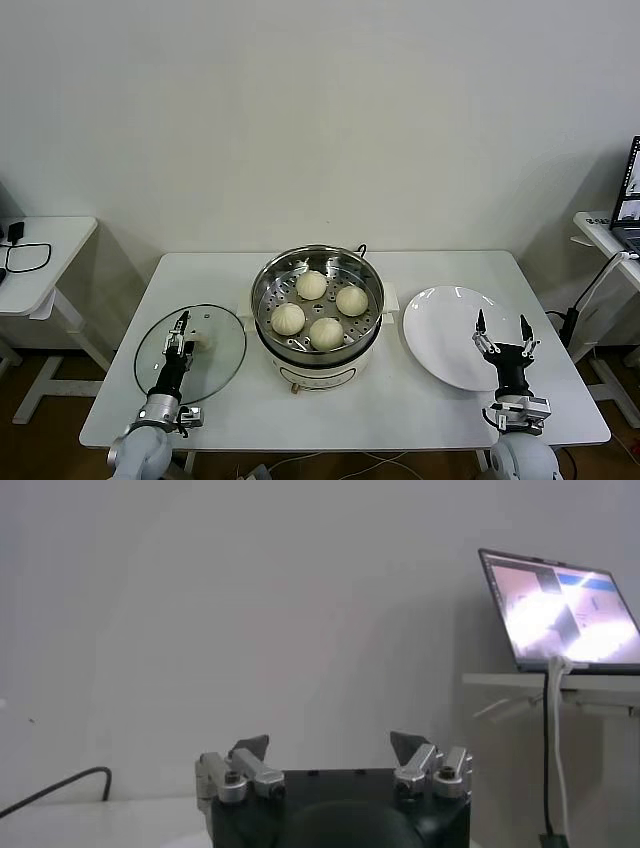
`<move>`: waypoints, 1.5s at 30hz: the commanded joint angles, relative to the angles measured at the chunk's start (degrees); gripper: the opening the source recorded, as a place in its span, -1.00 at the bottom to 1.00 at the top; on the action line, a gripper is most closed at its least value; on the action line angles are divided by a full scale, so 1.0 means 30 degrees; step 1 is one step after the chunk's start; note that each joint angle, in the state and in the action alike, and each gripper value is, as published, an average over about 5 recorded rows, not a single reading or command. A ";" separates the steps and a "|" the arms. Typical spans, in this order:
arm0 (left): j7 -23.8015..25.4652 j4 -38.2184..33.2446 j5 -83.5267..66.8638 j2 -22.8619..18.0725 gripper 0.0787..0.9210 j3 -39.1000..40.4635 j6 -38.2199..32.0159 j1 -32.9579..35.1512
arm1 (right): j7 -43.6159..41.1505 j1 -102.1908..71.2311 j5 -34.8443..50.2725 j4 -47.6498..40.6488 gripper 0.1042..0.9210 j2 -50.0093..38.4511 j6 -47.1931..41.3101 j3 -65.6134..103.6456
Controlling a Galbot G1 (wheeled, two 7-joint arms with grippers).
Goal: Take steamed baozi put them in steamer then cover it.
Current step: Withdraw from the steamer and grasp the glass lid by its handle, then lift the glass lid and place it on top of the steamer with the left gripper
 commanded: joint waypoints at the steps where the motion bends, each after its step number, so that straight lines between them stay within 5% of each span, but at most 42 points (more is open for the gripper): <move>1: 0.0495 0.0653 -0.0025 0.0122 0.62 0.0077 0.0105 -0.0585 | 0.0015 -0.0022 -0.0072 0.0093 0.76 0.0004 -0.0018 0.0026; 13: 0.0721 0.0493 -0.0887 0.0219 -0.21 -0.0062 -0.0047 -0.0494 | 0.0066 0.0150 -0.0173 0.0118 0.76 0.0069 -0.0077 0.0050; 21: 0.1001 -0.1728 -0.1734 0.0714 -0.71 -0.1097 0.0031 0.0254 | 0.0061 0.0303 -0.0233 0.0103 0.76 0.0111 -0.0088 -0.0204; 34: 0.3658 -1.1353 -0.4073 0.2282 -0.74 -0.3207 0.1844 0.1300 | 0.0119 0.0516 -0.0462 0.0126 0.76 0.0334 -0.0234 -0.0461; 40: 0.5614 -1.5568 -0.4670 0.2001 -0.74 0.0263 0.4530 0.1081 | 0.0152 0.0467 -0.0526 0.0210 0.76 0.0370 -0.0305 -0.0318; 45: 0.7003 -1.6350 -0.4350 0.1170 -0.74 0.5201 0.7174 -0.0250 | 0.0149 0.0393 -0.0656 0.0187 0.76 0.0473 -0.0382 -0.0334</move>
